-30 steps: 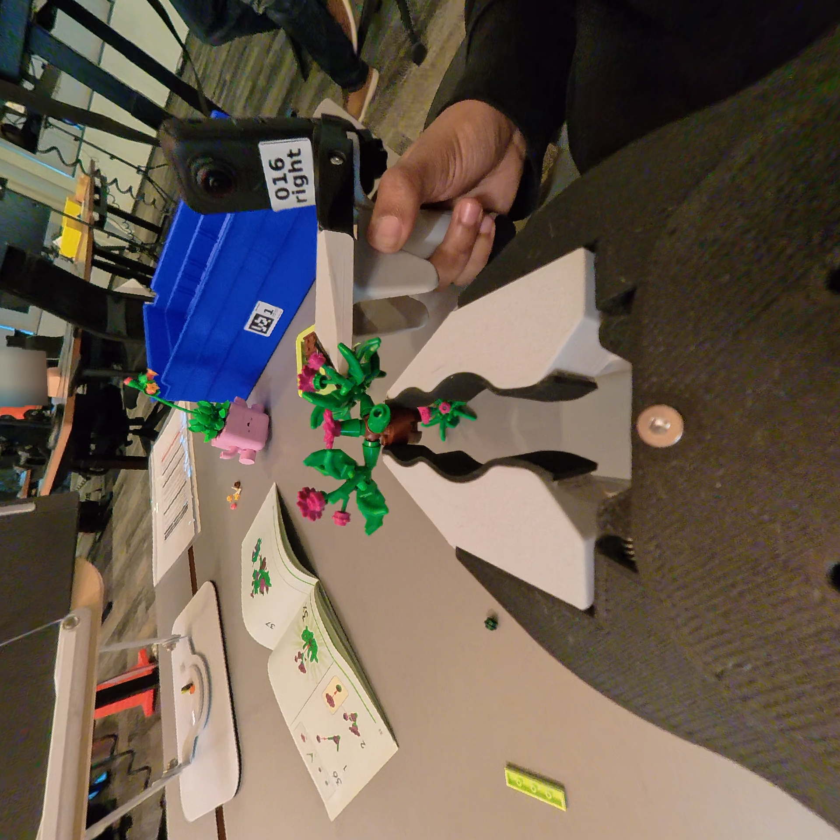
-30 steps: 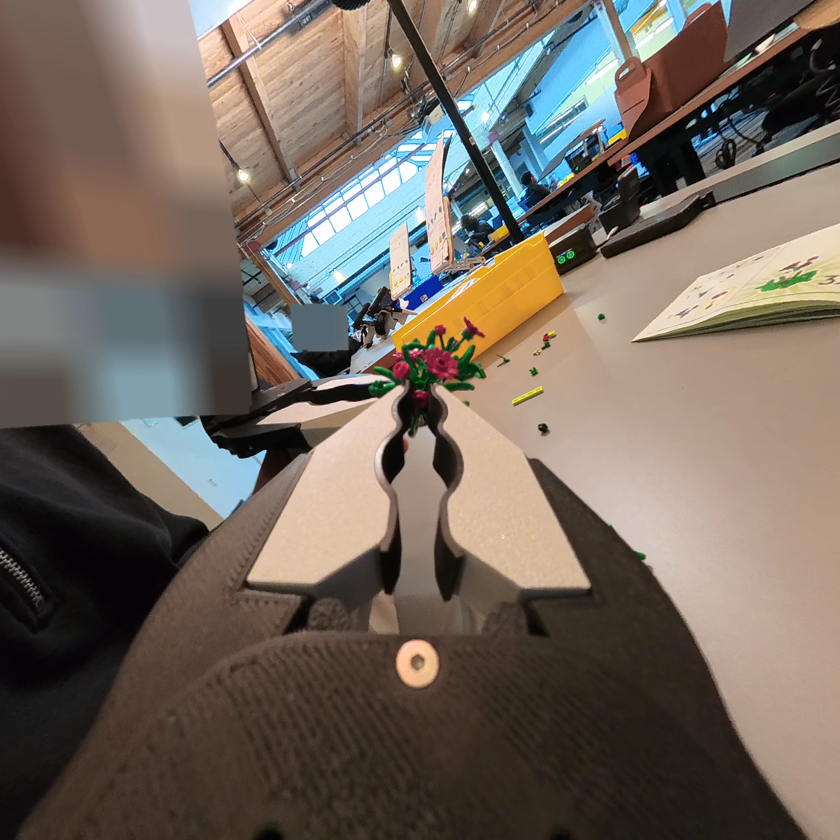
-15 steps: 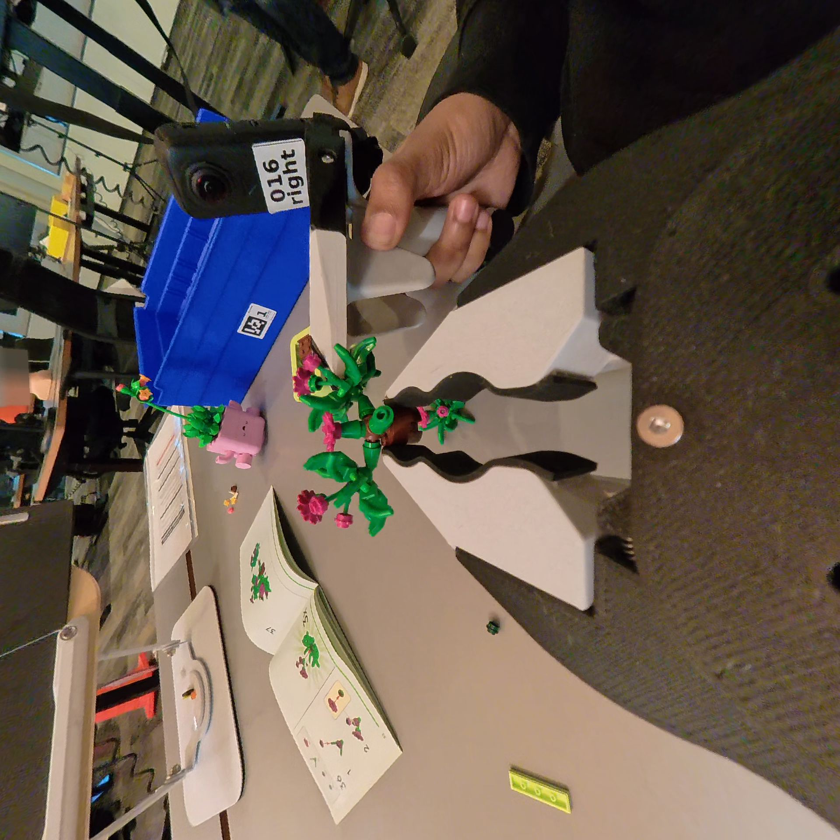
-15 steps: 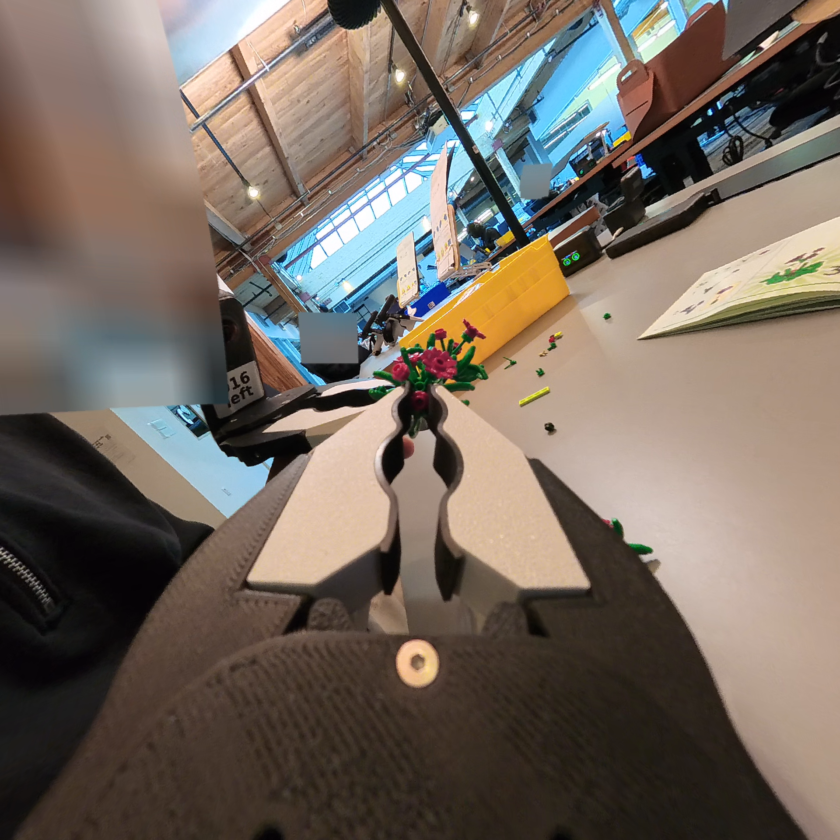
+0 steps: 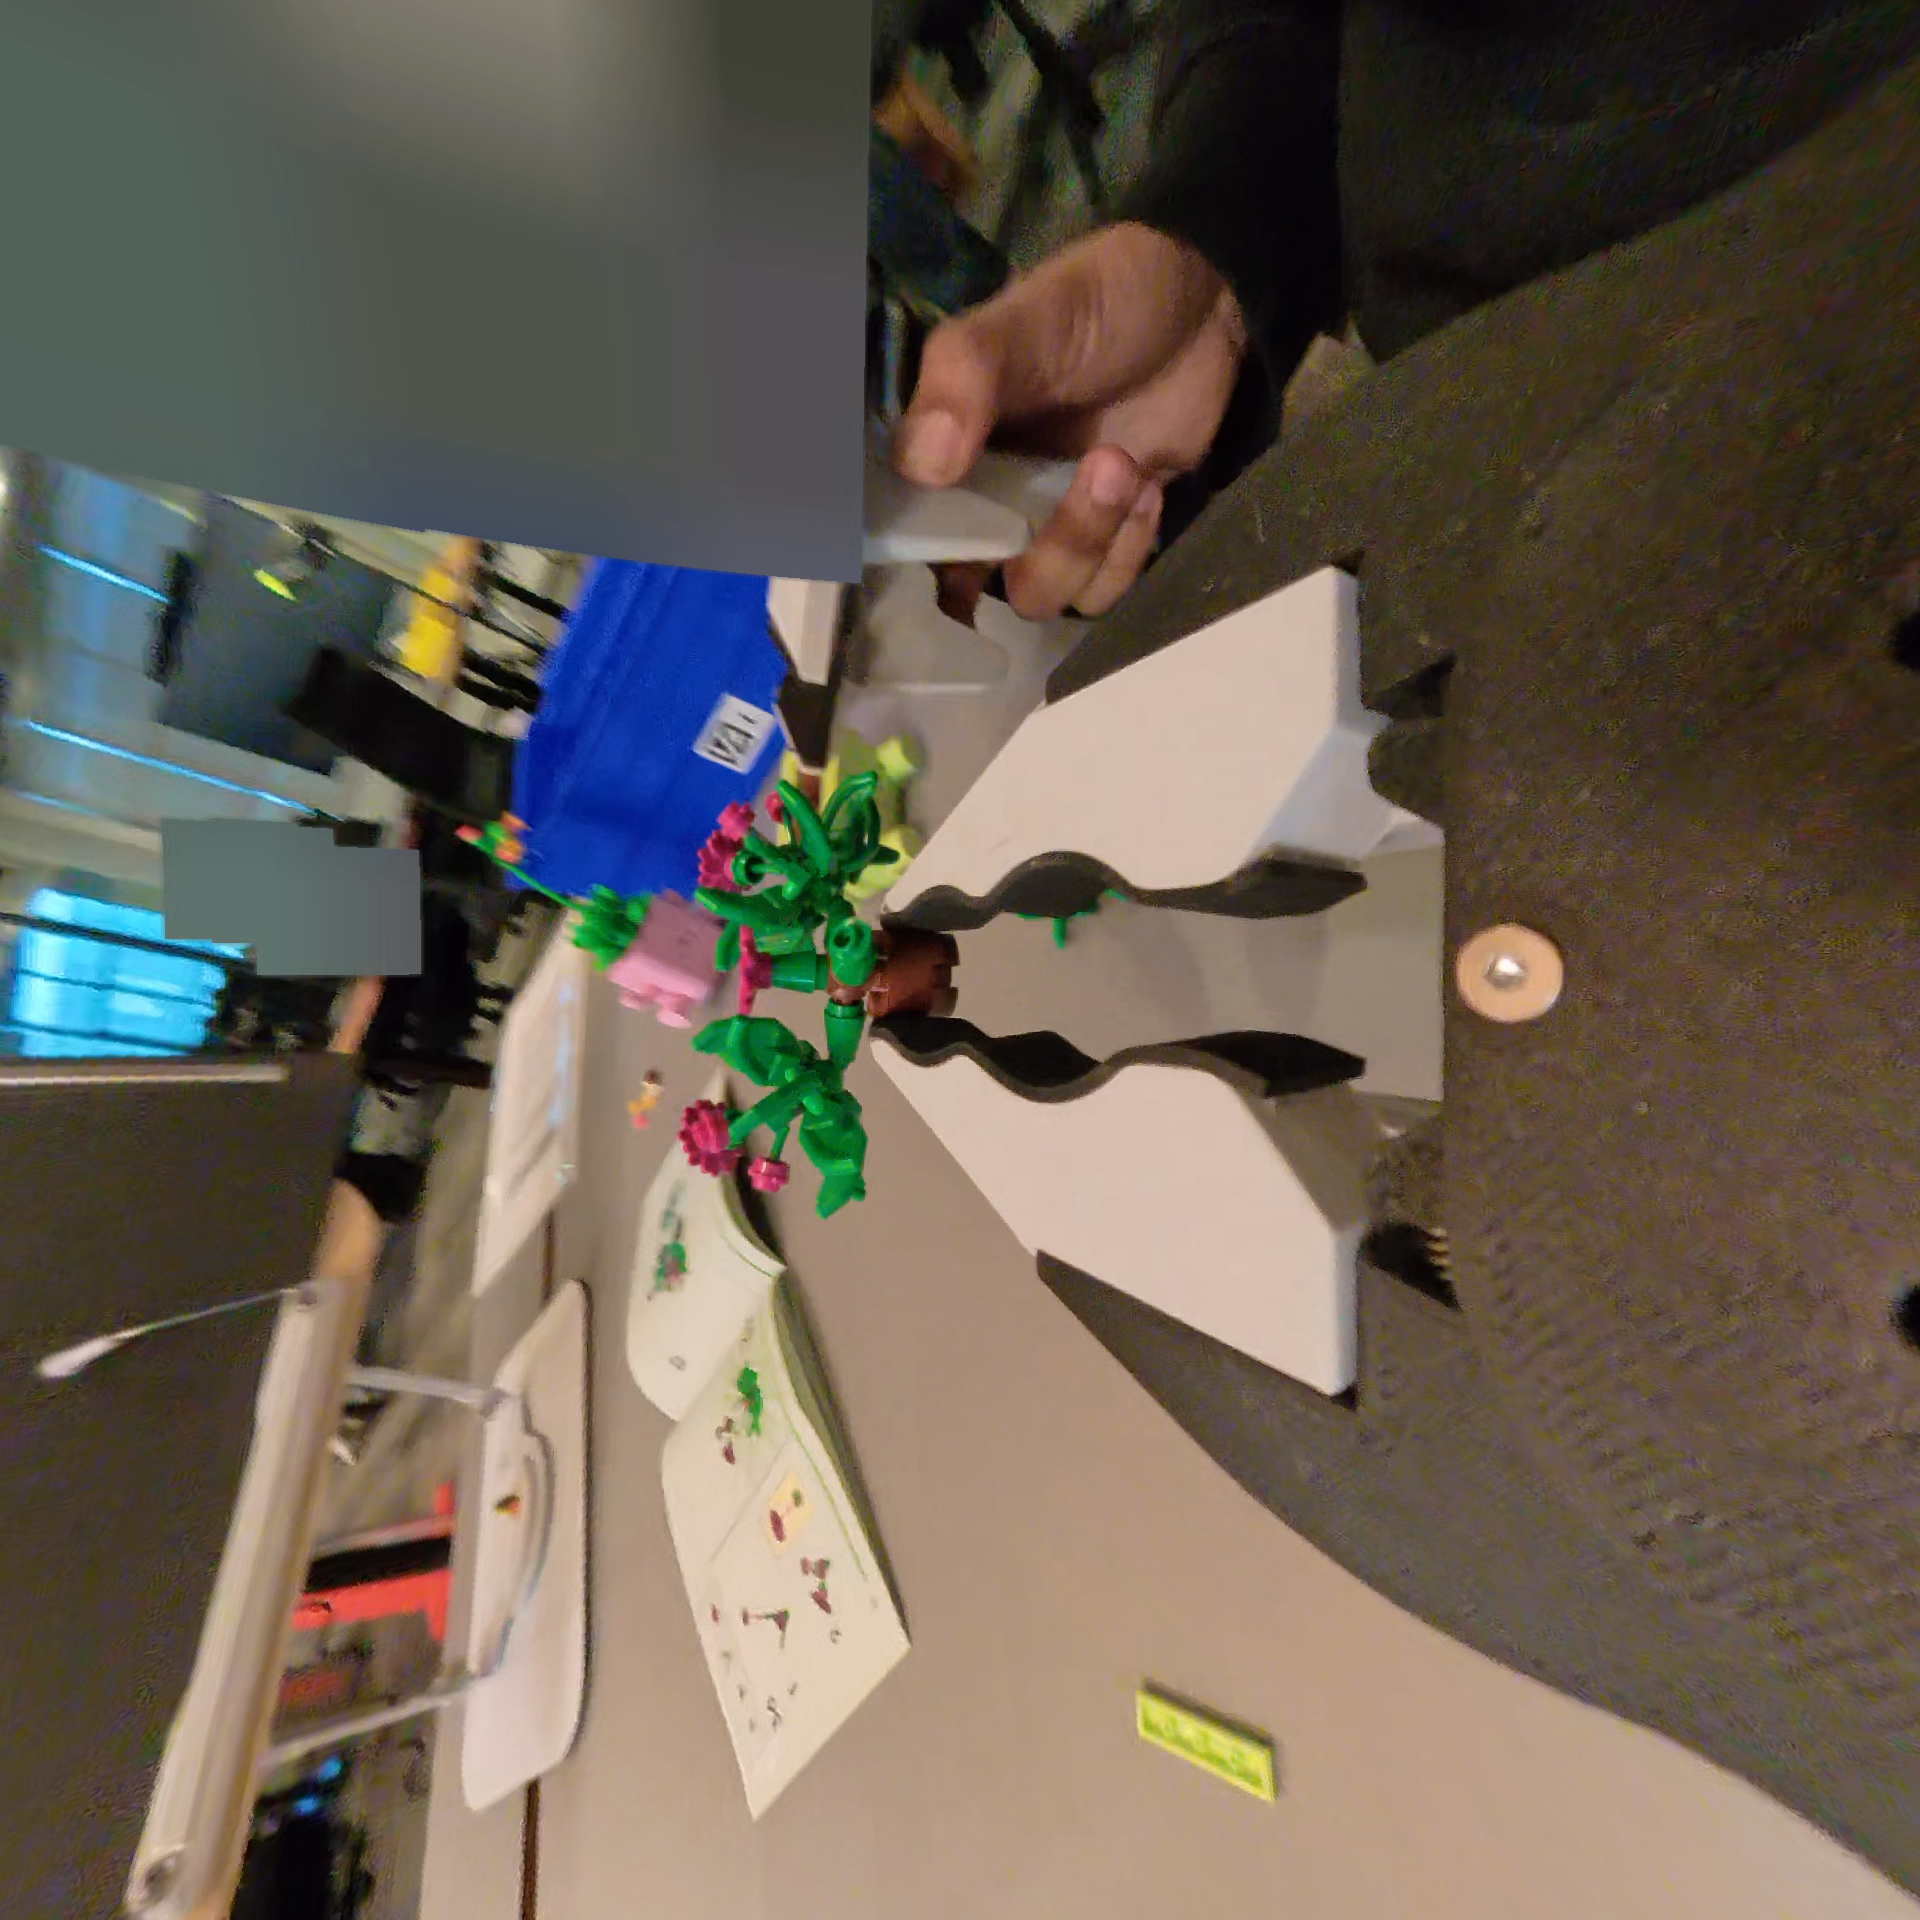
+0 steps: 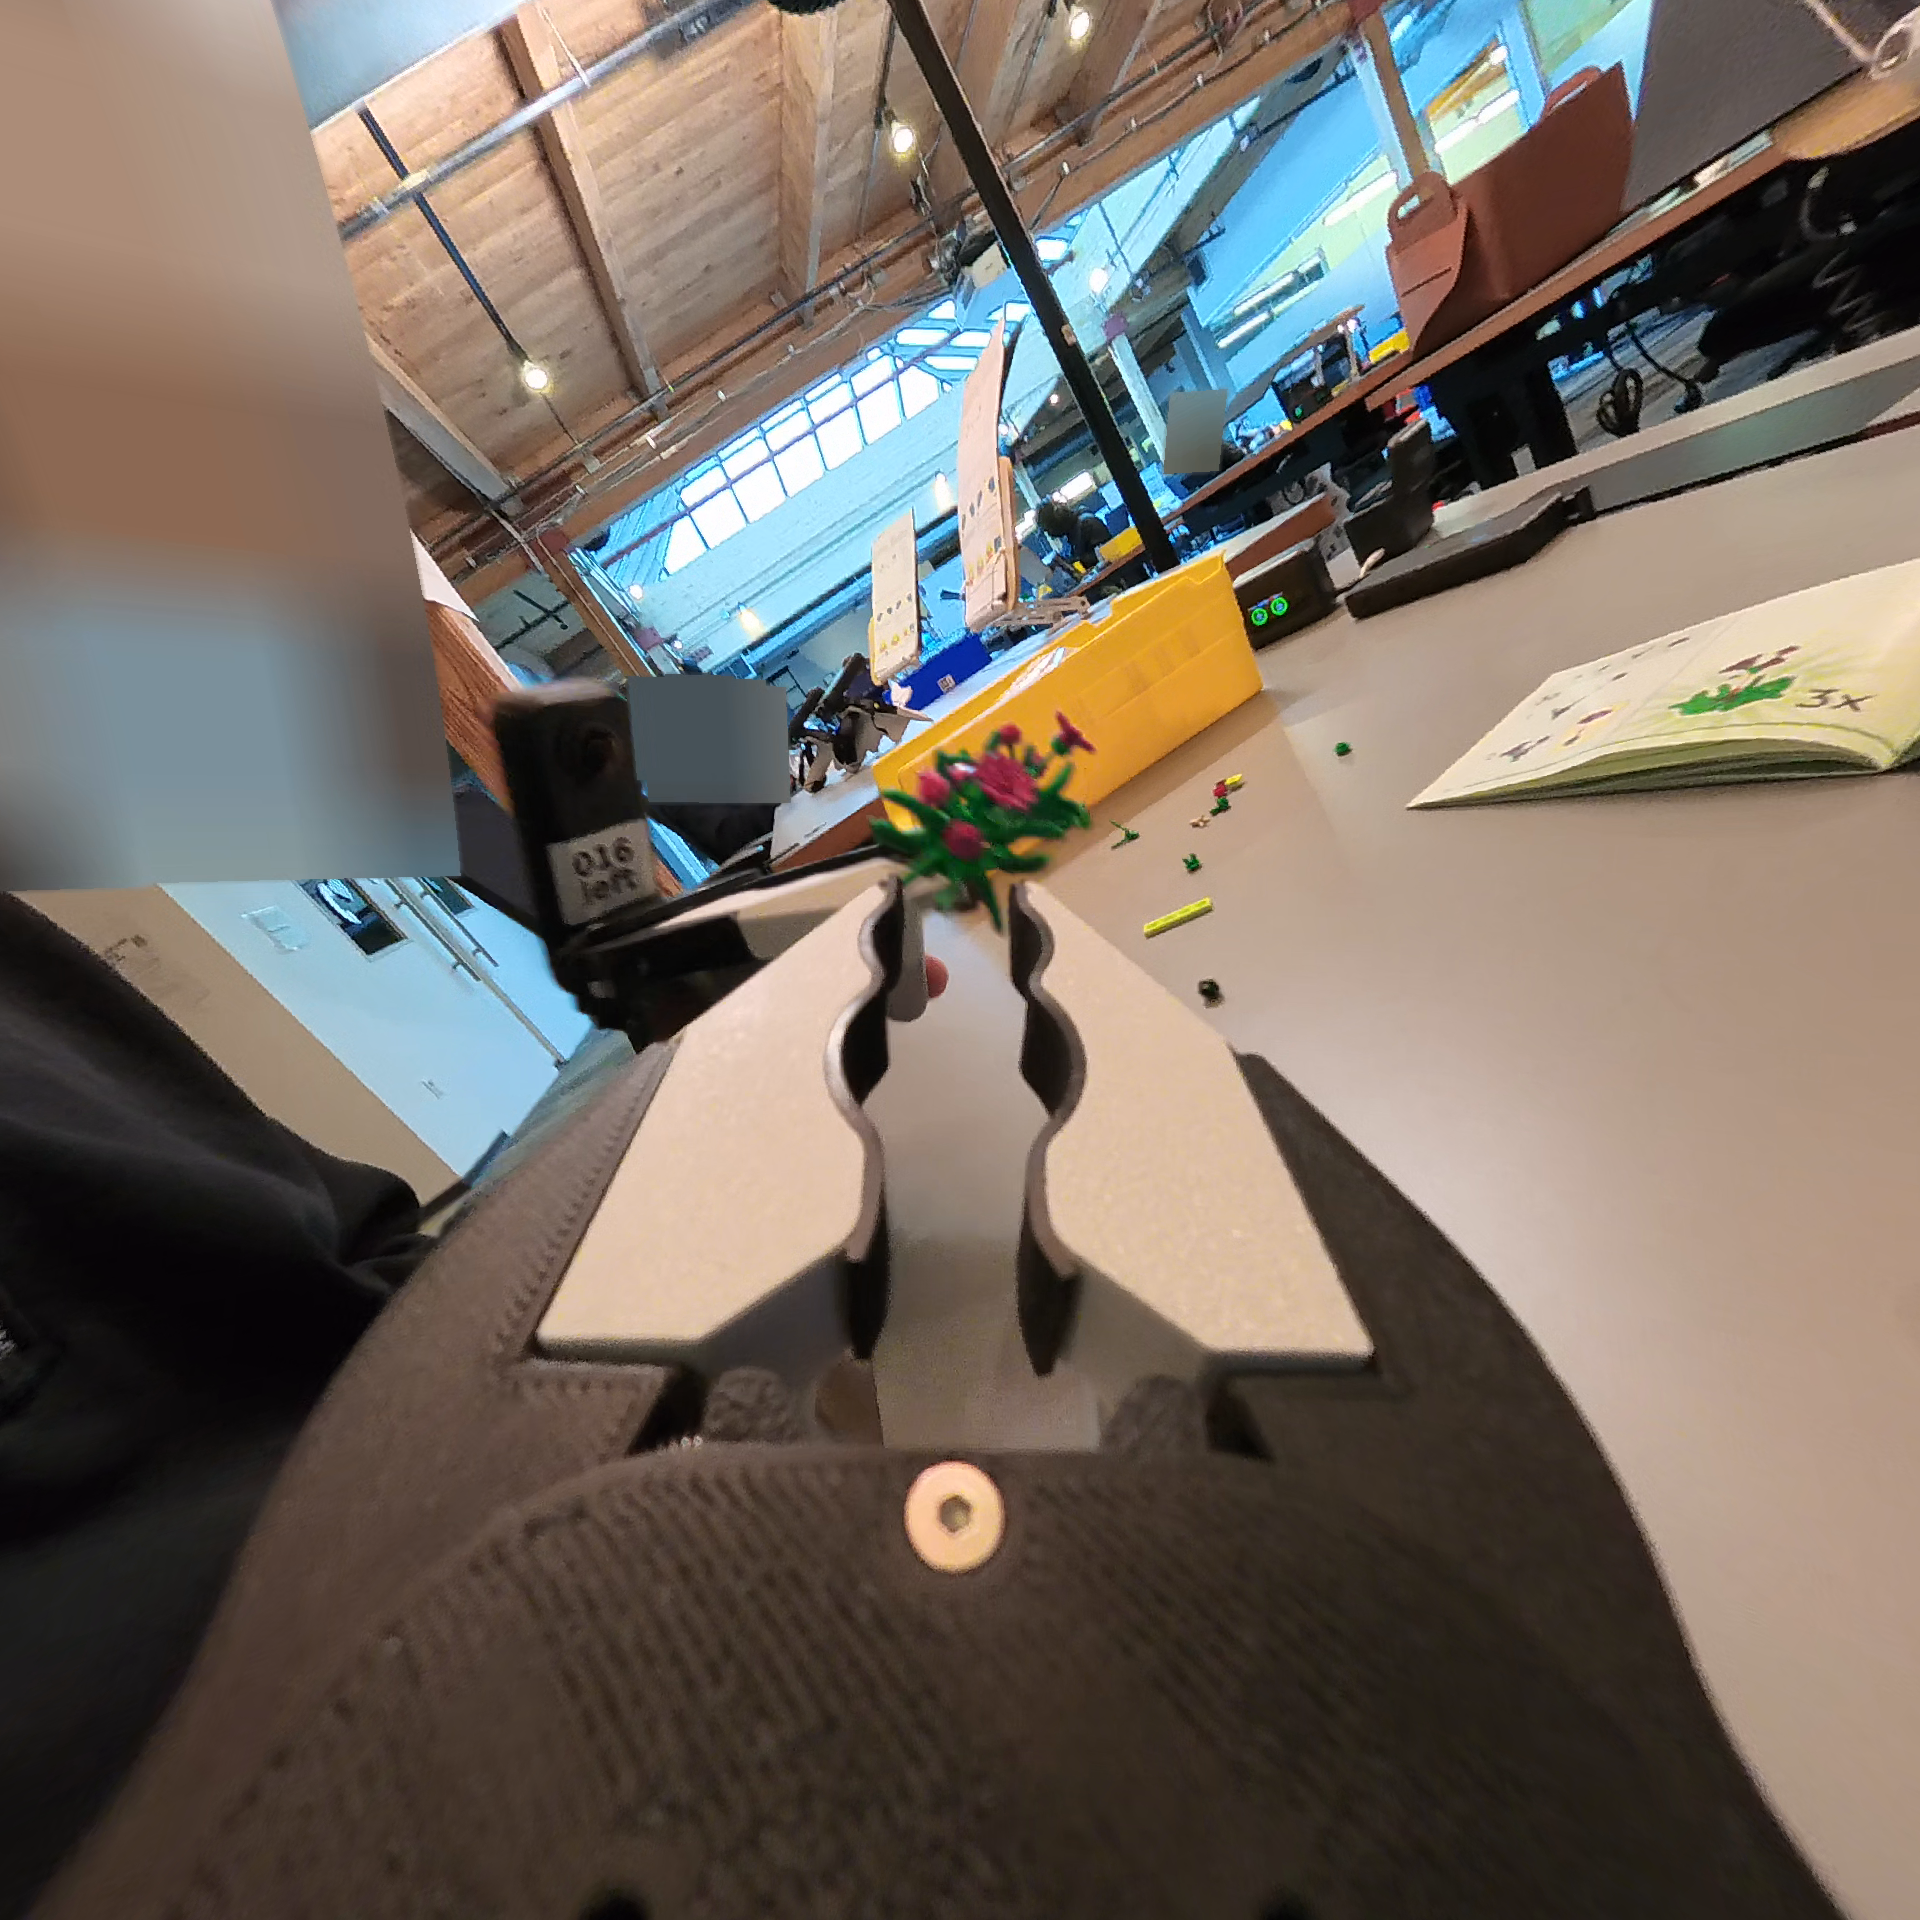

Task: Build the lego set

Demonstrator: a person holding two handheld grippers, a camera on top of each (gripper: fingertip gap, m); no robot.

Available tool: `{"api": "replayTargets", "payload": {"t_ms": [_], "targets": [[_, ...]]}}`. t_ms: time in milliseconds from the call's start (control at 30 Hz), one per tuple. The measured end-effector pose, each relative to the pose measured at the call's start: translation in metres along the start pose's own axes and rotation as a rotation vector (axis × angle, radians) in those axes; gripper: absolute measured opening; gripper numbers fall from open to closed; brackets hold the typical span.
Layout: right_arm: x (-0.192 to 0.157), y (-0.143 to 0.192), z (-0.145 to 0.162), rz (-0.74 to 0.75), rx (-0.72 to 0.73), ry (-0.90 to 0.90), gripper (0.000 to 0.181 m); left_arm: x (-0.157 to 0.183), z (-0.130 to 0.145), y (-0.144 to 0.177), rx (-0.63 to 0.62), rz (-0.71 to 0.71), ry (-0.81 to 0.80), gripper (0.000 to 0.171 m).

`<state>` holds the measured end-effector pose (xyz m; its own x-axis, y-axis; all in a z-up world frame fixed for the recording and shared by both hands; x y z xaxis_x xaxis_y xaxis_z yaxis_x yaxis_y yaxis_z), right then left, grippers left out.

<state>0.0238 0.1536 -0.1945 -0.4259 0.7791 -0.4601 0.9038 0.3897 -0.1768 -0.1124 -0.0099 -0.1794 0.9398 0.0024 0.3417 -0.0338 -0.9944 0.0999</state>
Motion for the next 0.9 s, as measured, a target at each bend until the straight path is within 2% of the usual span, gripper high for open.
{"api": "replayTargets", "payload": {"t_ms": [100,200,300,433,533,667,700,800,833,900], "targets": [[0.001,0.004,-0.001,-0.010,0.032,-0.009,0.021,-0.011,-0.006,0.013,0.171,0.117,0.102,0.014],[0.002,0.008,-0.002,-0.020,0.044,-0.019,0.021,-0.028,-0.010,0.028,0.315,0.123,0.228,0.013],[0.003,0.010,-0.002,-0.026,0.047,-0.029,0.021,-0.040,-0.013,0.037,0.366,0.139,0.282,0.013],[0.003,0.012,-0.002,-0.030,0.050,-0.034,0.020,-0.039,-0.020,0.043,0.378,0.129,0.210,0.013],[0.003,0.013,-0.002,-0.034,0.047,-0.037,0.019,-0.037,-0.022,0.040,0.321,0.093,0.160,0.013],[0.002,0.013,-0.002,-0.032,0.043,-0.039,0.020,-0.049,-0.009,0.023,-0.030,-0.114,0.144,0.014],[0.002,0.013,-0.002,-0.028,0.040,-0.039,0.020,-0.050,-0.006,0.021,-0.086,-0.145,0.127,0.014],[0.001,0.011,-0.001,-0.022,0.016,-0.040,0.020,-0.041,-0.008,0.016,-0.125,-0.118,0.051,0.014],[0.001,0.011,0.000,-0.020,0.010,-0.042,0.020,-0.035,-0.009,0.014,-0.122,-0.086,-0.001,0.014],[0.001,0.009,0.000,-0.018,0.002,-0.039,0.022,-0.024,-0.009,0.012,-0.116,-0.136,-0.154,0.014]]}}
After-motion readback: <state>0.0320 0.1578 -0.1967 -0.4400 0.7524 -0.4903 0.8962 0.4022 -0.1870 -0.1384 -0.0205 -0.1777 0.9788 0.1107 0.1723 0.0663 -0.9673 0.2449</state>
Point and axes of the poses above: each gripper's, where its closed fingertips meet, y back along the fingers, z out of its underside, x = y × z across the jaws, the point moved 10 cm from there along y, back along the fingers, and after that the axes turned 5 degrees about y, right-handed, at the moved point
